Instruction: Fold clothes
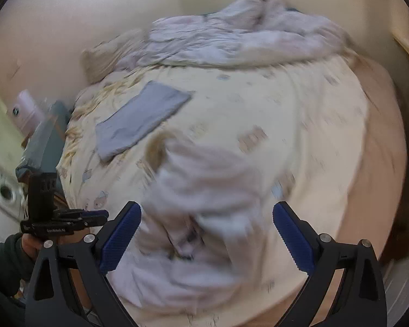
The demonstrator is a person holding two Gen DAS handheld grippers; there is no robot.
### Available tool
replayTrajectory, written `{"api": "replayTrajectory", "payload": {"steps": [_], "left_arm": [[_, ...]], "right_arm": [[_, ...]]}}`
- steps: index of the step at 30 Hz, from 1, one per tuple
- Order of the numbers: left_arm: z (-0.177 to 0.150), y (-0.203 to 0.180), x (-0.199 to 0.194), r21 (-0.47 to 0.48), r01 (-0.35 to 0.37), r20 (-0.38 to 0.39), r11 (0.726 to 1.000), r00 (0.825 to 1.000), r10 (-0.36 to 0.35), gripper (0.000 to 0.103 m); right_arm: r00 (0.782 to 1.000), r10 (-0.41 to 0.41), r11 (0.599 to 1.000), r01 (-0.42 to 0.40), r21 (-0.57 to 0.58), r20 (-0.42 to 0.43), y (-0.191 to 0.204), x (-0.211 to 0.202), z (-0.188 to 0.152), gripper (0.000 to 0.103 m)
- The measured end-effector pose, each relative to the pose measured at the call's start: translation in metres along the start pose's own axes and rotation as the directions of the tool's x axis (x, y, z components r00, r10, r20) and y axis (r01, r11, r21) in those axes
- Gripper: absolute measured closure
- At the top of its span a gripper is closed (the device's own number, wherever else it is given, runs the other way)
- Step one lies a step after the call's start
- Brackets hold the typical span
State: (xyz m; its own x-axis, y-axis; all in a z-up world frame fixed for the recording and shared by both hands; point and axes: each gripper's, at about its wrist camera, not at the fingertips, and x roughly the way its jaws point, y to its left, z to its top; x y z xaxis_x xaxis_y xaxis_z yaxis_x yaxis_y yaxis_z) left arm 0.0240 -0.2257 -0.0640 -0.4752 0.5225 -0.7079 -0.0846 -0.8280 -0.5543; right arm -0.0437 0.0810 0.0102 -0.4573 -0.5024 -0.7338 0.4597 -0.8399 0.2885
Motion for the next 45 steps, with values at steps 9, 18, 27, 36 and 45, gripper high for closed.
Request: {"api": "replayTrajectory", "payload": {"steps": [9, 18, 27, 36, 45], "left_arm": [[0.023, -0.043, 0.071, 0.126, -0.091, -0.119, 0.988, 0.987, 0.107, 0.047], [0.032, -0.068, 0.044, 0.265, -0.220, 0.004, 0.939, 0.974, 0.227, 0.094], [0.087, -0.054, -0.088, 0.142, -0.311, 0.279, 0.940, 0.924, 0.263, 0.094], [0.107, 0.033, -0.007, -0.059, -0.496, 0.034, 0.866, 0.866, 0.499, 0.080], [0.067, -0.037, -0.082, 0.039, -0.452, 0.310, 0.891, 0.853, 0.420, 0.040]], "right_arm": [[0.993, 0.098, 0.914, -0.117, 0.390, 0.067, -0.060, 0.014, -0.068, 0.004], [0.993, 0.102, 0.921, -0.118, 0.370, 0.063, -0.070, 0.022, -0.065, 0.014], [0.987, 0.136, 0.907, -0.157, 0.391, 0.080, -0.069, 0.024, -0.065, 0.014], [0.989, 0.147, 0.910, -0.137, 0.392, 0.007, -0.066, 0.041, -0.069, 0.014], [0.992, 0.113, 0.969, -0.098, 0.229, -0.057, -0.032, 0.058, -0.063, 0.014]]}}
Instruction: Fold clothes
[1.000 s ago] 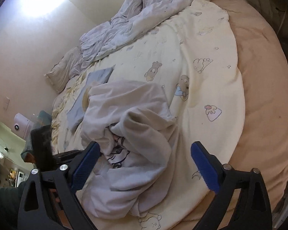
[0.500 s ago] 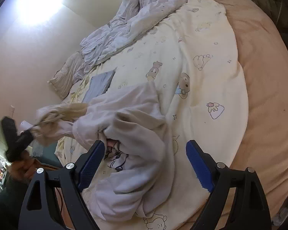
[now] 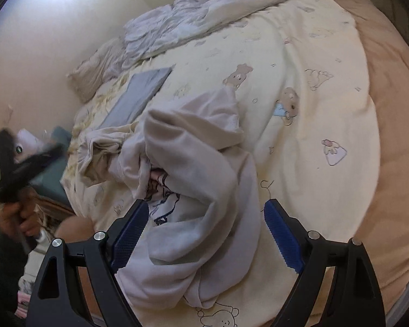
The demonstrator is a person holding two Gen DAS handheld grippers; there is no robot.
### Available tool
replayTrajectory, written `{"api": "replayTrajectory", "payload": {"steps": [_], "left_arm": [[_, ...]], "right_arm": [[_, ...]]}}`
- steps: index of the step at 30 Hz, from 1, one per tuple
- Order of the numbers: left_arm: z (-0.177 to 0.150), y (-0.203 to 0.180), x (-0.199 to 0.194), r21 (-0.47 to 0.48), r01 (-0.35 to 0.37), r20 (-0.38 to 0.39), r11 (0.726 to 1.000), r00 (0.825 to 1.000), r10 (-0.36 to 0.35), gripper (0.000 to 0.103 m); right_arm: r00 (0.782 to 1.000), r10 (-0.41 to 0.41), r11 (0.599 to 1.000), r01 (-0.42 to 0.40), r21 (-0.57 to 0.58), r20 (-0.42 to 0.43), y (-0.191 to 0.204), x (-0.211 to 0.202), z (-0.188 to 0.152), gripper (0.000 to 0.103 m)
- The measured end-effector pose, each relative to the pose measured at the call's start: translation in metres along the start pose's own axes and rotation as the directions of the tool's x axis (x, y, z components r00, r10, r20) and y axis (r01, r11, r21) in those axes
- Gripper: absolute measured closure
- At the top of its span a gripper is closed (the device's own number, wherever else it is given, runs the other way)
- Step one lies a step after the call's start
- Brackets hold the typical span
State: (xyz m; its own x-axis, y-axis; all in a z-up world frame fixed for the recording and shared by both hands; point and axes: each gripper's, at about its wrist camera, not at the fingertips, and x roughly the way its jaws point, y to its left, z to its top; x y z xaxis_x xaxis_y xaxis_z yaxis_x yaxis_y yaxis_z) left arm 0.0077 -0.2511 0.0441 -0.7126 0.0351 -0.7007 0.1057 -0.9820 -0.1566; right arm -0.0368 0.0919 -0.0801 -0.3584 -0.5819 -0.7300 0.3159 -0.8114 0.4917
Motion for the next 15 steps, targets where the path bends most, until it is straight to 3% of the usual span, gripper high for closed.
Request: {"api": "replayTrajectory", "payload": {"steps": [2, 4, 5, 7, 12, 15], "left_arm": [[-0.008, -0.016, -0.018, 0.055, 0.039, 0.055, 0.998, 0.998, -0.042, 0.028], [-0.015, -0.035, -0.024, 0.107, 0.110, 0.051, 0.988, 0.992, -0.116, 0.027], [-0.019, -0.045, -0.010, 0.112, 0.177, -0.026, 0.978, 0.984, -0.175, 0.027], [-0.026, -0.063, 0.017, 0.108, 0.297, -0.170, 0.949, 0.946, -0.277, 0.027], [-0.035, -0.092, 0.084, 0.082, 0.267, -0.269, 0.960, 0.934, -0.237, 0.027], [-0.036, -0.098, 0.112, 0.031, 0.295, -0.318, 0.955, 0.909, -0.271, 0.027]], "right_arm": [[1.000, -0.004, 1.000, 0.004, -0.009, -0.012, 0.002, 0.004, -0.001, 0.014], [1.000, -0.011, 1.000, 0.010, -0.020, -0.017, 0.004, 0.005, -0.003, 0.014], [1.000, -0.010, 1.000, 0.010, -0.019, -0.018, 0.004, 0.004, -0.003, 0.014], [1.000, -0.004, 1.000, 0.004, -0.009, -0.021, 0.002, 0.005, -0.002, 0.014], [1.000, 0.012, 1.000, -0.011, 0.028, -0.016, -0.003, 0.002, -0.002, 0.014], [1.000, 0.024, 0.999, -0.024, 0.042, -0.006, -0.006, -0.001, -0.002, 0.014]]}}
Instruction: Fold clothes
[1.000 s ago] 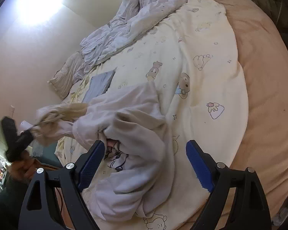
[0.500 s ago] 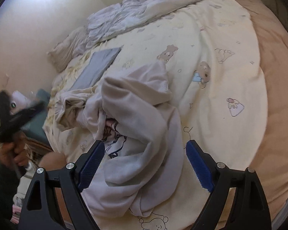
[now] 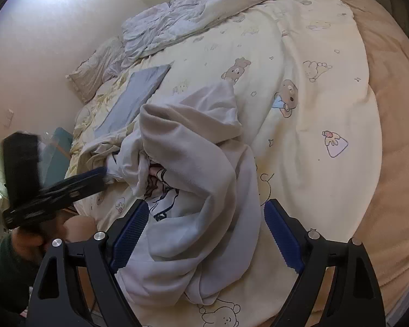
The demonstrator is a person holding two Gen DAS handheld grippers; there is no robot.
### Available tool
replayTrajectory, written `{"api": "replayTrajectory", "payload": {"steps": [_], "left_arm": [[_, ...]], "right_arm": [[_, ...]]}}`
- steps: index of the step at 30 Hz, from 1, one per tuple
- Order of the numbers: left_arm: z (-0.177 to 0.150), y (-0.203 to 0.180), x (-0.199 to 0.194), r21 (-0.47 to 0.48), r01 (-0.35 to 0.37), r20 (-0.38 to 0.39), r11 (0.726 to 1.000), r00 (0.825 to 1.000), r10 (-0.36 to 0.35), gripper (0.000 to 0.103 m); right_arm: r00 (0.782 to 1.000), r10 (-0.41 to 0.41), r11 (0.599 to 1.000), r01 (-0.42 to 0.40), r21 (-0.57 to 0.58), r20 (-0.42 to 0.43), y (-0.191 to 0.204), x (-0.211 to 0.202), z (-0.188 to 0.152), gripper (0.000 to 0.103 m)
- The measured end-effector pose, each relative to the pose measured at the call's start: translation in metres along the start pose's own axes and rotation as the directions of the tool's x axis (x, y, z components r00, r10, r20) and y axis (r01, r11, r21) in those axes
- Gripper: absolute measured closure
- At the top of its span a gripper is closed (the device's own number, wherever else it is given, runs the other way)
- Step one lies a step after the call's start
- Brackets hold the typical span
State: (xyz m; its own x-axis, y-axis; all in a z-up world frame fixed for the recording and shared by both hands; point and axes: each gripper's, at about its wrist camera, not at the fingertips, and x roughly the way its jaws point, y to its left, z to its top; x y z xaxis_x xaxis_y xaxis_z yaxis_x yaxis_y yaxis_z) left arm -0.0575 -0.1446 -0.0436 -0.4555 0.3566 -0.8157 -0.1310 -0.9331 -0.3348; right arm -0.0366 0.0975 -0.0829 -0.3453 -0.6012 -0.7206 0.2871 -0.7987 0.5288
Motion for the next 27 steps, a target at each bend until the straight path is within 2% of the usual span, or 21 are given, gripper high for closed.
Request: {"api": "replayTrajectory", "payload": {"steps": [1, 2, 3, 4, 6, 7, 11, 18, 23, 25, 27], "left_arm": [[0.001, 0.000, 0.008, -0.016, 0.010, -0.021, 1.000, 1.000, -0.011, 0.027], [0.002, 0.000, 0.016, -0.029, 0.019, -0.038, 0.999, 0.999, -0.020, 0.041], [0.002, 0.000, 0.022, -0.028, 0.016, -0.042, 0.999, 0.999, -0.017, 0.089], [0.005, -0.003, 0.027, -0.012, 0.002, -0.045, 1.000, 0.999, -0.003, 0.097], [0.015, -0.008, 0.018, 0.016, 0.012, 0.007, 1.000, 1.000, -0.012, 0.097], [0.025, -0.014, 0.006, 0.041, 0.004, 0.057, 0.999, 0.998, -0.006, 0.097], [0.084, -0.042, -0.038, 0.151, -0.009, 0.195, 0.988, 0.981, -0.021, 0.099], [0.199, -0.080, -0.037, 0.264, -0.067, 0.277, 0.962, 0.961, -0.009, 0.099], [0.268, -0.108, 0.009, 0.338, -0.207, 0.332, 0.918, 0.939, 0.089, 0.099], [0.287, -0.105, 0.039, 0.339, -0.293, 0.330, 0.894, 0.927, 0.179, 0.099], [0.296, -0.095, 0.068, 0.351, -0.381, 0.306, 0.856, 0.910, 0.280, 0.099]], "right_arm": [[1.000, 0.005, 1.000, -0.005, 0.005, 0.001, -0.001, 0.000, 0.001, 0.014], [1.000, 0.009, 1.000, -0.009, 0.010, 0.001, -0.002, 0.000, 0.001, 0.014], [1.000, 0.009, 1.000, -0.009, 0.012, -0.001, -0.003, 0.001, 0.002, 0.014], [1.000, 0.010, 1.000, -0.010, 0.015, -0.002, -0.003, 0.001, 0.003, 0.014], [1.000, 0.014, 1.000, -0.014, 0.018, -0.002, -0.003, 0.002, 0.005, 0.014], [1.000, 0.021, 1.000, -0.021, 0.019, -0.001, -0.003, 0.002, 0.005, 0.014], [0.999, 0.041, 0.999, -0.041, 0.019, -0.002, -0.004, -0.001, 0.006, 0.014], [0.997, 0.070, 0.996, -0.071, 0.053, 0.017, -0.014, -0.003, 0.014, 0.013], [0.996, 0.084, 0.991, -0.086, 0.102, 0.024, -0.026, -0.003, 0.017, 0.013], [0.996, 0.085, 0.989, -0.088, 0.120, 0.026, -0.030, -0.003, 0.017, 0.013], [0.996, 0.089, 0.987, -0.092, 0.134, 0.030, -0.034, -0.004, 0.019, 0.013]]}}
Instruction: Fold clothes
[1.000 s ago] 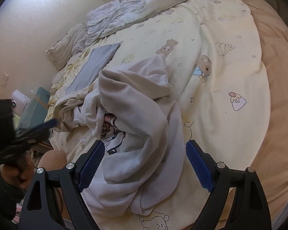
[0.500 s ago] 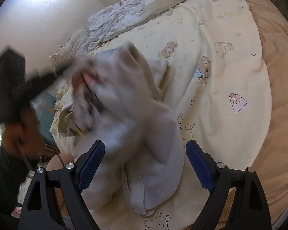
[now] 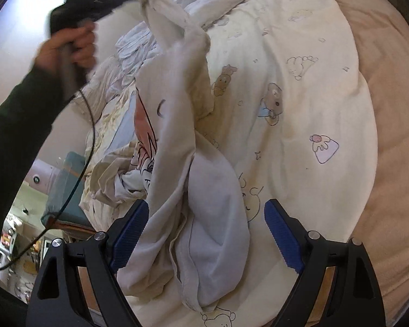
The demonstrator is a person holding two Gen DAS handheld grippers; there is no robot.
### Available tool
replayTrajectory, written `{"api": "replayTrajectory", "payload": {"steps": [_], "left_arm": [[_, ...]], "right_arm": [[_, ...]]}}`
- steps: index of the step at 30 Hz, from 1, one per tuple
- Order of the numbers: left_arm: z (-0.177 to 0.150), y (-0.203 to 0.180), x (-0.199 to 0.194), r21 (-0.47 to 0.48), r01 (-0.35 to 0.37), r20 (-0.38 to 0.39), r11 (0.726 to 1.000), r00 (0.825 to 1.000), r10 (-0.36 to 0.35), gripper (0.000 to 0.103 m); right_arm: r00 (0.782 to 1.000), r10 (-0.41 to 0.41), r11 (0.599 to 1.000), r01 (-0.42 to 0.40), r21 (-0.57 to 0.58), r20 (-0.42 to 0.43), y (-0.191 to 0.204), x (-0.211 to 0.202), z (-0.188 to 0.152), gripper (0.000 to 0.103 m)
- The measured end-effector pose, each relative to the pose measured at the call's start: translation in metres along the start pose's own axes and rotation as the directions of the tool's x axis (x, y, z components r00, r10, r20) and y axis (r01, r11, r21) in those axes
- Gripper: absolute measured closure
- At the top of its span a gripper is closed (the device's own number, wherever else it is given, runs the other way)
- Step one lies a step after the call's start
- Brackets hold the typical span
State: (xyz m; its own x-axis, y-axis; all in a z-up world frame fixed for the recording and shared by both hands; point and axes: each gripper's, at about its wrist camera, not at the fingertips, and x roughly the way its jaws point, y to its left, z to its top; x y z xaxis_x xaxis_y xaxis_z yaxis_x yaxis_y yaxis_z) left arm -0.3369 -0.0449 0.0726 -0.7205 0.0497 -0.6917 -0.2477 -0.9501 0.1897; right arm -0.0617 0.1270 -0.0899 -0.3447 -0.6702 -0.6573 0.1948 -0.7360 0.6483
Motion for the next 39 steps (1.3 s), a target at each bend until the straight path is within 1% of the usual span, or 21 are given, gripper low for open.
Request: {"api": "replayTrajectory", "payload": {"steps": [2, 5, 7, 9, 10, 11, 12, 14, 16, 17, 19, 20, 23, 25, 28, 30, 32, 34, 35, 37, 39], "left_arm": [[-0.011, 0.002, 0.032, 0.049, -0.060, -0.083, 0.997, 0.995, 0.064, 0.099], [-0.040, 0.005, 0.070, 0.108, -0.097, -0.219, 0.989, 0.968, 0.119, 0.099], [-0.062, 0.007, 0.089, 0.121, -0.087, -0.317, 0.989, 0.941, 0.121, 0.098], [-0.086, 0.012, 0.097, 0.109, -0.053, -0.408, 0.993, 0.908, 0.093, 0.094], [-0.093, 0.013, 0.092, 0.112, -0.037, -0.408, 0.993, 0.910, 0.079, 0.089], [-0.099, 0.016, 0.080, 0.108, -0.013, -0.385, 0.994, 0.921, 0.054, 0.075], [-0.105, 0.020, 0.064, 0.093, 0.009, -0.362, 0.996, 0.932, 0.025, 0.057], [-0.118, 0.032, 0.030, 0.047, 0.066, -0.312, 0.997, 0.949, -0.048, 0.046], [-0.140, 0.049, -0.016, -0.011, 0.139, -0.266, 0.990, 0.954, -0.137, 0.045], [-0.150, 0.056, -0.031, -0.033, 0.155, -0.254, 0.987, 0.954, -0.158, 0.042], [-0.182, 0.072, -0.069, -0.091, 0.178, -0.236, 0.980, 0.952, -0.194, 0.040], [-0.199, 0.080, -0.087, -0.119, 0.177, -0.225, 0.977, 0.953, -0.200, 0.040], [-0.258, 0.094, -0.136, -0.217, 0.116, -0.183, 0.969, 0.970, -0.157, 0.039], [-0.300, 0.096, -0.159, -0.336, 0.101, -0.174, 0.936, 0.971, -0.167, 0.036], [-0.342, 0.094, -0.173, -0.450, 0.060, -0.196, 0.891, 0.967, -0.164, 0.036], [-0.361, 0.096, -0.175, -0.523, 0.050, -0.192, 0.851, 0.966, -0.175, 0.036], [-0.370, 0.096, -0.175, -0.555, 0.071, -0.167, 0.829, 0.967, -0.194, 0.036], [-0.376, 0.101, -0.181, -0.591, 0.092, -0.113, 0.802, 0.974, -0.195, 0.036], [-0.376, 0.105, -0.188, -0.608, 0.105, -0.065, 0.787, 0.981, -0.181, 0.036], [-0.380, 0.114, -0.201, -0.636, 0.110, 0.009, 0.764, 0.991, -0.134, 0.035], [-0.388, 0.121, -0.202, -0.678, 0.126, 0.017, 0.724, 0.988, -0.155, 0.034]], "right_arm": [[1.000, 0.004, 1.000, -0.004, 0.006, 0.004, -0.002, -0.002, 0.000, 0.013], [1.000, 0.006, 1.000, -0.007, 0.007, 0.010, -0.002, -0.003, 0.002, 0.013], [1.000, 0.007, 1.000, -0.007, 0.010, 0.010, -0.002, -0.003, 0.004, 0.013], [1.000, 0.018, 1.000, -0.018, 0.009, 0.013, -0.002, -0.003, 0.005, 0.014], [0.999, 0.027, 1.000, -0.027, 0.006, 0.017, -0.001, -0.004, 0.006, 0.014], [0.999, 0.036, 0.999, -0.036, 0.003, 0.021, 0.000, -0.004, 0.007, 0.014], [0.999, 0.044, 0.999, -0.044, 0.000, 0.024, 0.000, -0.005, 0.007, 0.014], [0.998, 0.052, 0.999, -0.052, -0.012, 0.023, 0.004, -0.006, 0.006, 0.014], [0.997, 0.072, 0.997, -0.072, -0.022, 0.010, 0.008, -0.004, 0.003, 0.014], [0.997, 0.083, 0.996, -0.082, -0.029, 0.003, 0.011, -0.003, 0.002, 0.015], [0.994, 0.103, 0.992, -0.104, -0.071, -0.020, 0.021, -0.001, -0.002, 0.034], [0.994, 0.102, 0.990, -0.104, -0.090, -0.035, 0.026, 0.001, -0.004, 0.034], [0.992, 0.095, 0.987, -0.105, -0.119, -0.086, 0.040, 0.012, -0.014, 0.034], [0.989, 0.097, 0.987, -0.110, -0.116, -0.114, 0.050, 0.020, -0.022, 0.034], [0.986, 0.102, 0.989, -0.115, -0.093, -0.134, 0.062, 0.029, -0.031, 0.034], [0.988, 0.056, 0.996, -0.065, -0.053, -0.145, 0.065, 0.041, -0.037, 0.034], [0.989, 0.063, 0.998, -0.064, 0.002, -0.133, 0.058, 0.049, -0.043, 0.055], [0.987, 0.081, 0.995, -0.071, 0.075, -0.142, 0.052, 0.060, -0.045, 0.087], [0.987, 0.088, 0.993, -0.076, 0.091, -0.133, 0.051, 0.061, -0.045, 0.095], [0.996, 0.069, 0.995, -0.064, 0.075, -0.062, 0.058, 0.039, -0.039, 0.096], [0.998, 0.055, 0.997, -0.056, 0.052, 0.030, 0.066, 0.005, -0.028, 0.096]]}}
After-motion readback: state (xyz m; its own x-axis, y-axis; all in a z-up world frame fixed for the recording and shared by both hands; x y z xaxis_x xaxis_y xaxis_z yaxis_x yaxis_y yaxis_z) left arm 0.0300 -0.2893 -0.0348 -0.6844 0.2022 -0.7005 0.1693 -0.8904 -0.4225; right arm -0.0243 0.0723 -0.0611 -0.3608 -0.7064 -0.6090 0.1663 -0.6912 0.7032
